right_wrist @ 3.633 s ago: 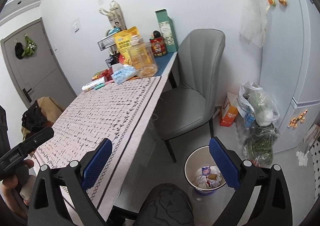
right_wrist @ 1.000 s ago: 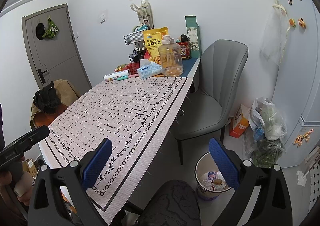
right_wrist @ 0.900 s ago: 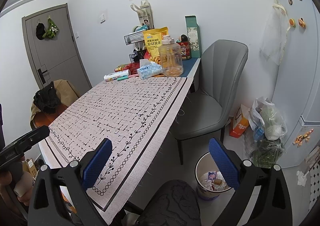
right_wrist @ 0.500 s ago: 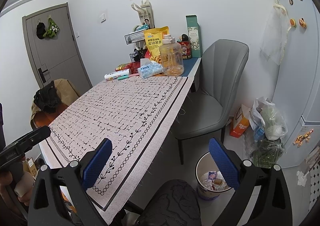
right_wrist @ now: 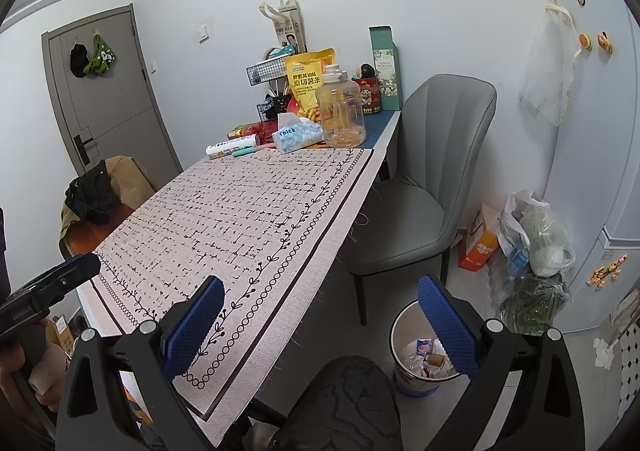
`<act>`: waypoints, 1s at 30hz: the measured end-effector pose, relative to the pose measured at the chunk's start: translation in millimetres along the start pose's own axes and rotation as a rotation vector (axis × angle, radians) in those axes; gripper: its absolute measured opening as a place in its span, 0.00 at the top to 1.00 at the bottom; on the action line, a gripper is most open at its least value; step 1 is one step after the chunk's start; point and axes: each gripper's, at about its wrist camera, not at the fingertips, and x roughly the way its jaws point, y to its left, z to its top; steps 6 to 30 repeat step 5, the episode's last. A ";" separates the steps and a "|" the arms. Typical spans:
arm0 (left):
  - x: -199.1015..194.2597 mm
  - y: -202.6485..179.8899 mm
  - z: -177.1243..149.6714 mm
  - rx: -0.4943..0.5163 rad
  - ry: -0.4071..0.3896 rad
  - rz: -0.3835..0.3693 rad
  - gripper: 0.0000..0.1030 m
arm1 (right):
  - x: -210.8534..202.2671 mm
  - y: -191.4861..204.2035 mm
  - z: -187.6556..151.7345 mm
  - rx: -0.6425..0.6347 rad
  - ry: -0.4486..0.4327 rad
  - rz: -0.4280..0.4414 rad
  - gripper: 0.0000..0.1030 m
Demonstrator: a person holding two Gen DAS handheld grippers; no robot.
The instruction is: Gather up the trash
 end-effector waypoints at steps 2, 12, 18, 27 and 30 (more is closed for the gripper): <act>1.3 0.8 -0.7 -0.004 0.003 -0.001 0.06 | 1.2 -0.4 -1.1 -0.001 0.004 0.000 0.08; 4.0 3.1 -2.3 -0.007 0.008 -0.001 0.06 | 3.6 -0.8 -2.4 0.001 0.011 -0.001 0.08; 4.0 3.1 -2.3 -0.007 0.008 -0.001 0.06 | 3.6 -0.8 -2.4 0.001 0.011 -0.001 0.08; 4.0 3.1 -2.3 -0.007 0.008 -0.001 0.06 | 3.6 -0.8 -2.4 0.001 0.011 -0.001 0.08; 4.0 3.1 -2.3 -0.007 0.008 -0.001 0.06 | 3.6 -0.8 -2.4 0.001 0.011 -0.001 0.08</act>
